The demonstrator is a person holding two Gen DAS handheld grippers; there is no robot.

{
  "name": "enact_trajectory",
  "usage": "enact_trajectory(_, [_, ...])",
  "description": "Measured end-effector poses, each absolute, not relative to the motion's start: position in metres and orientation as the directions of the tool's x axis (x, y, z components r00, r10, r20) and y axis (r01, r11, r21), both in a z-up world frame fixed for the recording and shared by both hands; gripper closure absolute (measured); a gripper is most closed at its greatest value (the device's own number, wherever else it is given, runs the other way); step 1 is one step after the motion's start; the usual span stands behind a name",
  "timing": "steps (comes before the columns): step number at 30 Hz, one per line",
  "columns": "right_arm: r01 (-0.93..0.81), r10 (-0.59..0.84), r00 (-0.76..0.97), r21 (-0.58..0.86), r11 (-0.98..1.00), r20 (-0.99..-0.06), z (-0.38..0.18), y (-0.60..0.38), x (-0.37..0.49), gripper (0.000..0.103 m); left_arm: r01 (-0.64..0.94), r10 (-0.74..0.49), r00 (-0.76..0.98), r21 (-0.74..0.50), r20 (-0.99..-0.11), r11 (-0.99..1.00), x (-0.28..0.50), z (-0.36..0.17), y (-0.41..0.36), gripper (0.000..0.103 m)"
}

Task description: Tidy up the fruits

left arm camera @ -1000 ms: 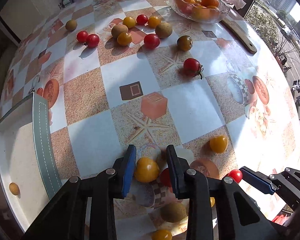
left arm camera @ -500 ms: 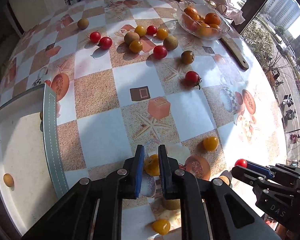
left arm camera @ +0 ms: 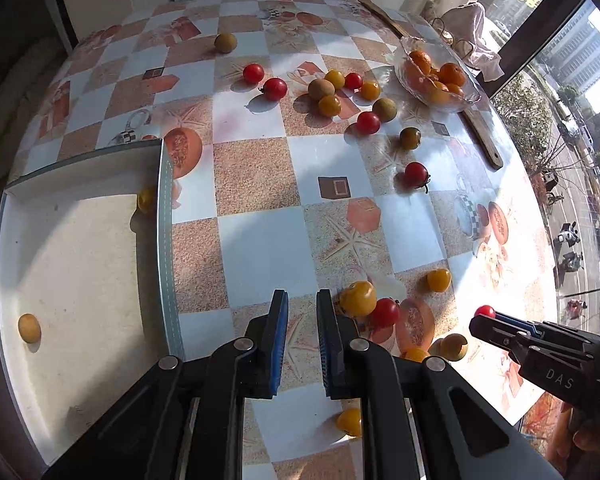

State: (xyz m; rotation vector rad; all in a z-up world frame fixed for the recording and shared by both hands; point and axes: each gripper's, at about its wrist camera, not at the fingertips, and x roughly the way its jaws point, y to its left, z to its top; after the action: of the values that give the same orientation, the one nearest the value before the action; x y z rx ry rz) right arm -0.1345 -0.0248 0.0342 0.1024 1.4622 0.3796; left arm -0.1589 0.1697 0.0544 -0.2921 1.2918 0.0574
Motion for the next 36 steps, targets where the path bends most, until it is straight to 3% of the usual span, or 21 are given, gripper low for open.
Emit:
enact_trajectory(3, [-0.187,0.309,0.052,0.294,0.937,-0.95,0.034,-0.027,-0.137,0.083,-0.191,-0.134,0.283,-0.193,-0.95,0.962,-0.157,0.05,0.164,0.086])
enact_trajectory(5, [-0.192,0.304,0.05,0.289,0.938,-0.951,0.034,-0.024,-0.139,0.083,-0.186,-0.15,0.276,-0.206,-0.949,0.961,-0.153,0.044,0.16,0.078])
enact_trajectory(6, [-0.194,0.303,0.05,0.288,0.938,-0.952,0.034,-0.023,-0.139,0.083,-0.188,-0.156,0.271,-0.211,-0.95,0.959,-0.152,0.041,0.158,0.051])
enact_trajectory(7, [-0.195,0.302,0.05,0.288,0.938,-0.952,0.034,-0.023,-0.14,0.083,-0.193,-0.159,0.278,-0.217,-0.947,0.957,-0.151,0.04,0.157,0.031])
enact_trajectory(15, [-0.18,0.308,0.05,0.294,0.939,-0.95,0.032,-0.028,-0.139,0.083,-0.187,-0.144,0.241,-0.191,-0.96,0.964,-0.142,0.025,0.143,0.032])
enact_trajectory(18, [-0.173,0.314,0.05,0.302,0.938,-0.948,0.032,-0.031,-0.139,0.083,-0.209,-0.157,0.232,-0.207,-0.96,0.956,-0.139,0.018,0.143,0.037])
enact_trajectory(20, [-0.17,0.318,0.052,0.305,0.937,-0.947,0.033,-0.033,-0.14,0.083,-0.219,-0.154,0.232,-0.206,-0.96,0.954,-0.136,0.018,0.142,0.043])
enact_trajectory(24, [-0.163,0.324,0.055,0.312,0.936,-0.944,0.034,-0.037,-0.141,0.083,-0.208,-0.157,0.239,-0.209,-0.958,0.955,-0.133,0.022,0.134,0.07])
enact_trajectory(36, [-0.127,0.353,0.071,0.343,0.931,-0.933,0.036,-0.048,-0.139,0.083,-0.224,-0.125,0.241,-0.18,-0.962,0.958,-0.128,0.015,0.144,0.071])
